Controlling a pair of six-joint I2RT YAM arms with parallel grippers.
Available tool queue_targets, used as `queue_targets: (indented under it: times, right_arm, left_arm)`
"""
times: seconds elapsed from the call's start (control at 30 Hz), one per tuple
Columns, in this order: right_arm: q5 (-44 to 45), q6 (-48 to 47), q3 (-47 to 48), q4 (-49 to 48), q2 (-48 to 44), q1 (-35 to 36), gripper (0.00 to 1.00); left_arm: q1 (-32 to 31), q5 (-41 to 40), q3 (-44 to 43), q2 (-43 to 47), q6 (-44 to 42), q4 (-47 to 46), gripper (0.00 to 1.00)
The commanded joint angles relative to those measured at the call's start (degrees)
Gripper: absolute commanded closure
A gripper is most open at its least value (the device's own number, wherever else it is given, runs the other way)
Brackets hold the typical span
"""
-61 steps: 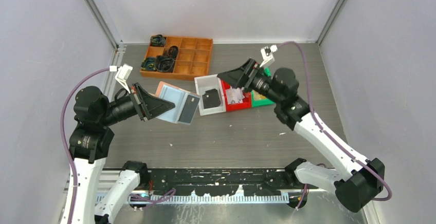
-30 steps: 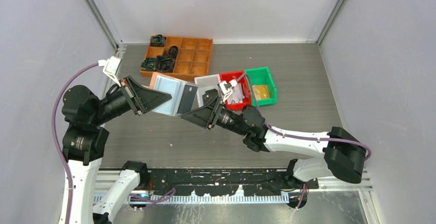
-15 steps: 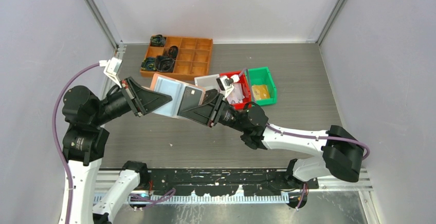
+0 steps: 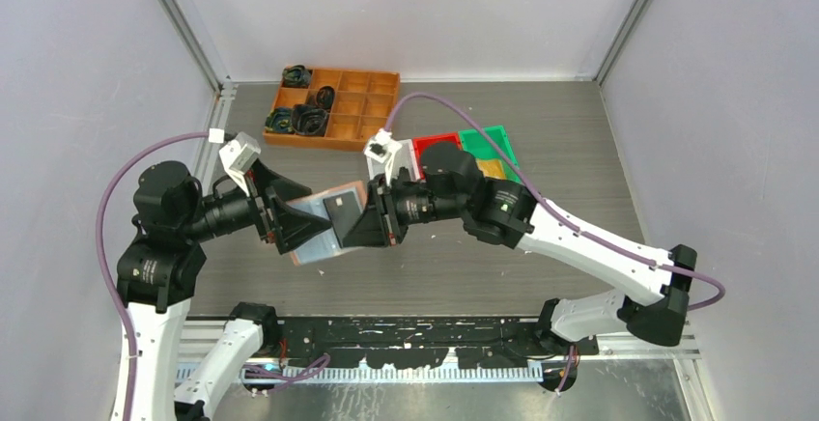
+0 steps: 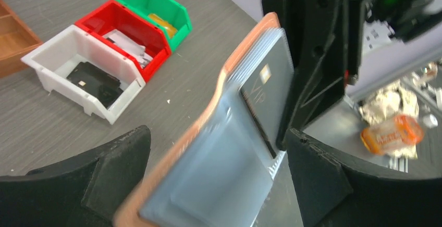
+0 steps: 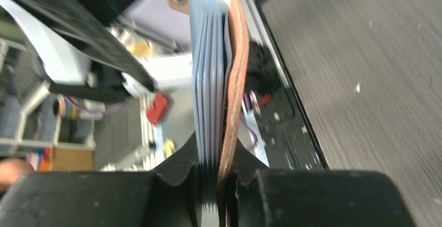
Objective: Take the credit cards out of the card holder
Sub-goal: Remove the credit card from the card holder.
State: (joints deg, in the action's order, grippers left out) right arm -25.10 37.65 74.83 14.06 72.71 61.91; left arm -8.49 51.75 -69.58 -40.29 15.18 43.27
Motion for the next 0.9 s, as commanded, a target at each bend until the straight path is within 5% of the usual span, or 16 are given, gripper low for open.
queue_targets:
  times: [0.0, 0.23, 0.6, 0.73, 0.87]
  right_arm:
    - [-7.8, -15.5, 8.8, 24.2, 5.2, 1.6, 0.99]
    - [-9.5, -21.8, 18.0, 32.2, 10.7, 4.1, 0.99]
    - [-14.7, -24.1, 23.4, 31.8, 13.2, 4.7, 0.99]
    - [-14.7, -24.9, 27.1, 33.4, 16.0, 4.7, 0.99]
    - [-15.6, -25.6, 30.4, 34.0, 18.6, 4.8, 0.99]
  left_arm:
    - [0.1, 11.0, -3.7, -2.0, -8.8, 2.1, 0.01]
    - [0.1, 20.5, -0.2, -3.0, -10.2, 7.4, 0.07]
    - [0.0, 20.2, 4.1, -0.8, -13.1, 9.7, 0.11]
    - [0.1, 22.3, 4.7, -1.1, -10.4, 8.2, 0.27]
    - [0.1, 23.9, 5.4, -1.1, -11.5, 9.3, 0.63]
